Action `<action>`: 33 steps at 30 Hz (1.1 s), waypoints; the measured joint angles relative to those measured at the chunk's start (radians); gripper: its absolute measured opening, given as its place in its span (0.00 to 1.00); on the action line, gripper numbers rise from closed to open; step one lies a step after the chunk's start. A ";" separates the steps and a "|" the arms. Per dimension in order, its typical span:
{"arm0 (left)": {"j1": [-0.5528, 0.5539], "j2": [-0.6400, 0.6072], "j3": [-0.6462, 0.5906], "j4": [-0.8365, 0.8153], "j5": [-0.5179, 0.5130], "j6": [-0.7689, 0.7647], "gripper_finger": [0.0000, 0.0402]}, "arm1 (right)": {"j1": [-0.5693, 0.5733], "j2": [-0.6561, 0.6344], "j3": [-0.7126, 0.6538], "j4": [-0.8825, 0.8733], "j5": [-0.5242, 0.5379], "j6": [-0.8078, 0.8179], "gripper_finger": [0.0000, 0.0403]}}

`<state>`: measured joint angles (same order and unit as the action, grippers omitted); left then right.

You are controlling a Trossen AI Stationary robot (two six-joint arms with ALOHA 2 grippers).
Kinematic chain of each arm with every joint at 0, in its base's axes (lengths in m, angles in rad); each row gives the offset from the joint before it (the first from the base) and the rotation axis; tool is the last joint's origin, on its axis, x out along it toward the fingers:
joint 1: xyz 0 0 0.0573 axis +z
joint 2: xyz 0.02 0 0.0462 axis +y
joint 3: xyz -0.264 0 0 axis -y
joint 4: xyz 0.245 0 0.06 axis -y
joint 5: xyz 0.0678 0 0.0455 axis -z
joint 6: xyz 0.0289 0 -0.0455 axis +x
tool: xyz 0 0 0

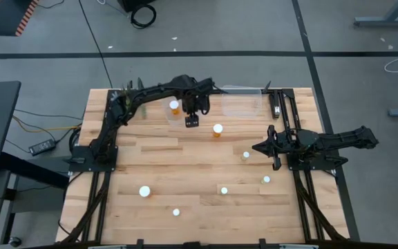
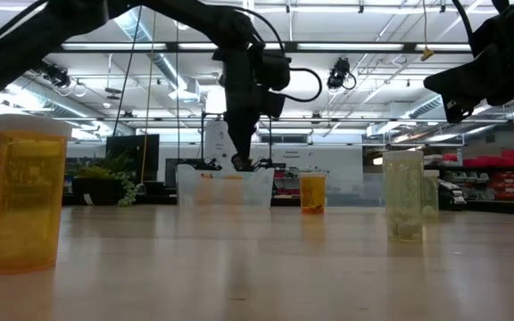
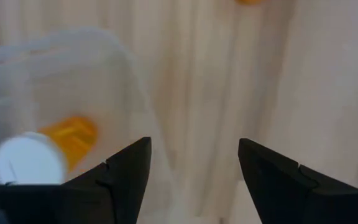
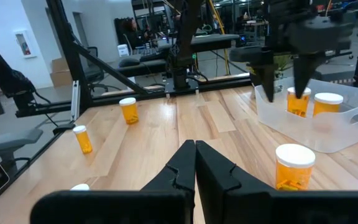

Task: Pick and place medicine bottles into bin by pill shape (circle, oval)
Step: Put the orange capsule bottle into the left transparent bin

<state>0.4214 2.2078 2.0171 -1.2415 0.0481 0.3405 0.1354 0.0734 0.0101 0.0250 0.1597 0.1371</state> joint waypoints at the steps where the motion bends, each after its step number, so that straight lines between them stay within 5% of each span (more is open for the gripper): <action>1: -0.010 0.000 0.000 -0.012 0.002 -0.007 0.62 | 0.000 0.000 0.000 0.000 0.000 0.000 0.05; 14: -0.139 -0.001 -0.007 -0.167 0.003 -0.098 0.58 | 0.000 0.000 0.000 0.000 0.000 0.000 0.05; 23: -0.178 -0.036 -0.197 0.050 -0.018 -0.102 0.58 | 0.000 0.000 0.000 0.000 0.000 0.000 0.05; 33: -0.172 -0.037 -0.214 0.217 -0.017 -0.150 0.58 | 0.000 0.000 0.000 0.000 0.000 0.000 0.05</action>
<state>0.2490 2.1704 1.8027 -1.0244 0.0307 0.1908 0.1352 0.0734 0.0102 0.0254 0.1597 0.1371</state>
